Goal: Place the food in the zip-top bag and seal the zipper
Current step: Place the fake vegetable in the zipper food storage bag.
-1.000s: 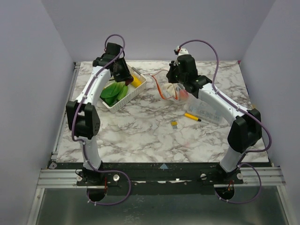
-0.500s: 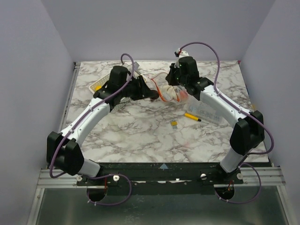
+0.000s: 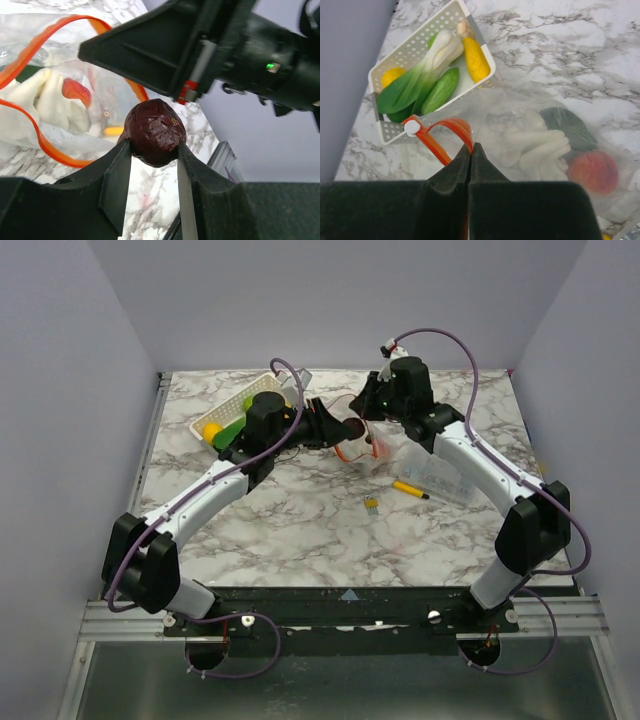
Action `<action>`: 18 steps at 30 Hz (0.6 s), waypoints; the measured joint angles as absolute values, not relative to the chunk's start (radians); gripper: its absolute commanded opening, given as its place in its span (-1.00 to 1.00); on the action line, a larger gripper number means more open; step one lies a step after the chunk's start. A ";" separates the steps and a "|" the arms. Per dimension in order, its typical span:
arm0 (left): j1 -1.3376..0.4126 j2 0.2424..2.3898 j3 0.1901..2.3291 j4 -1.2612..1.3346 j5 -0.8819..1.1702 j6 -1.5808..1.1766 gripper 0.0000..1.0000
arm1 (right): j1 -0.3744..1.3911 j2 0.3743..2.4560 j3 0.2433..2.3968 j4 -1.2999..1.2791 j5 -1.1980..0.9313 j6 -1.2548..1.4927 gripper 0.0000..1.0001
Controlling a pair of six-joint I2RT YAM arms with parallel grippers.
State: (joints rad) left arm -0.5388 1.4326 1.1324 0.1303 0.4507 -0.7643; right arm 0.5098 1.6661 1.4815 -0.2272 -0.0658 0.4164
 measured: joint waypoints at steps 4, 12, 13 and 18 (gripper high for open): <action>-0.538 1.469 1.097 0.208 0.410 -0.777 -0.88 | 0.509 1.666 1.488 -0.227 -0.118 0.470 -0.99; -0.504 1.571 1.047 0.381 0.389 -0.834 -0.56 | 0.508 1.689 1.514 -0.228 -0.168 0.535 -0.99; -0.495 1.589 1.040 0.404 0.388 -0.844 -0.27 | 0.506 1.694 1.520 -0.227 -0.174 0.542 -0.99; -0.472 1.626 1.039 0.414 0.362 -0.851 0.34 | 0.503 1.715 1.538 -0.230 -0.189 0.550 -0.99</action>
